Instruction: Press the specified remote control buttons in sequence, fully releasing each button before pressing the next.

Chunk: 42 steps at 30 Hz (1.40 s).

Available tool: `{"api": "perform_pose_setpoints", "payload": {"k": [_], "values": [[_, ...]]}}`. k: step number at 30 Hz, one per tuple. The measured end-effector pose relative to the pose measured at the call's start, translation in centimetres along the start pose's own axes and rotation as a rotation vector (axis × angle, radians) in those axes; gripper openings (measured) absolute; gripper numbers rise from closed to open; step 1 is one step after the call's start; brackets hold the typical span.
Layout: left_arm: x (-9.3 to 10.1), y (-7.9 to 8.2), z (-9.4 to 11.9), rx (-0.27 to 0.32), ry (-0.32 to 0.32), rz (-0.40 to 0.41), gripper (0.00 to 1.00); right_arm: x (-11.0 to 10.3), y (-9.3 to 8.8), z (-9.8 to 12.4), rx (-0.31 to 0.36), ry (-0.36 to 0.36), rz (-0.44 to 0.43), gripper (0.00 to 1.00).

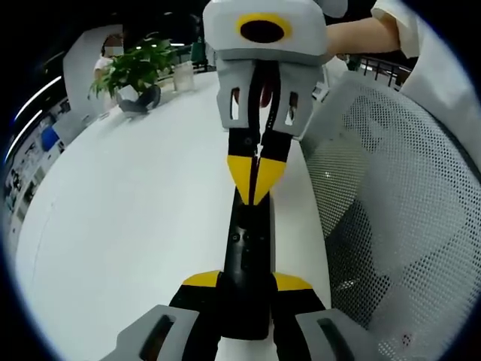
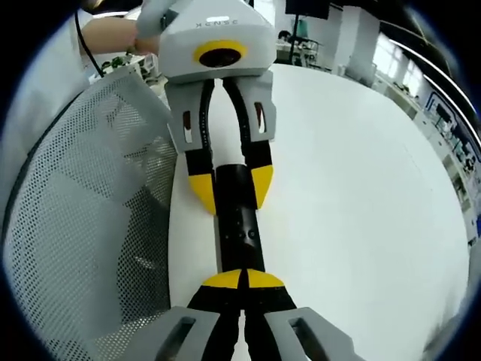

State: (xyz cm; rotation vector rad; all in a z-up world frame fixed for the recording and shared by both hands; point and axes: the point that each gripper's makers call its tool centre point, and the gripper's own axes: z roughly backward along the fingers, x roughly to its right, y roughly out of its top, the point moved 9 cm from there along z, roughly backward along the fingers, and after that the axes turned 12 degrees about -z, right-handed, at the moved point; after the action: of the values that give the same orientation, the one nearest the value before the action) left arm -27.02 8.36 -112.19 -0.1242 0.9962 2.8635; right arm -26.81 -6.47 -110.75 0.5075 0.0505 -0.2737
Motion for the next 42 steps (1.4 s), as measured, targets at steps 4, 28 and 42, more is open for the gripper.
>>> {"api": "perform_pose_setpoints", "payload": {"k": [4,28,42], "values": [[0.0,0.1,0.0,-0.003,-0.002,-0.006,0.22,-0.3,0.2,-0.2,-0.016,-0.034,0.057,0.00],[0.0,0.2,-0.1,-0.016,-0.006,-0.008,0.22,-0.2,-0.4,-0.4,0.088,-0.045,0.080,0.00],[-0.1,0.2,-0.1,-0.009,-0.002,-0.006,0.22,-0.6,1.0,-0.9,0.018,-0.063,0.098,0.00]]}}
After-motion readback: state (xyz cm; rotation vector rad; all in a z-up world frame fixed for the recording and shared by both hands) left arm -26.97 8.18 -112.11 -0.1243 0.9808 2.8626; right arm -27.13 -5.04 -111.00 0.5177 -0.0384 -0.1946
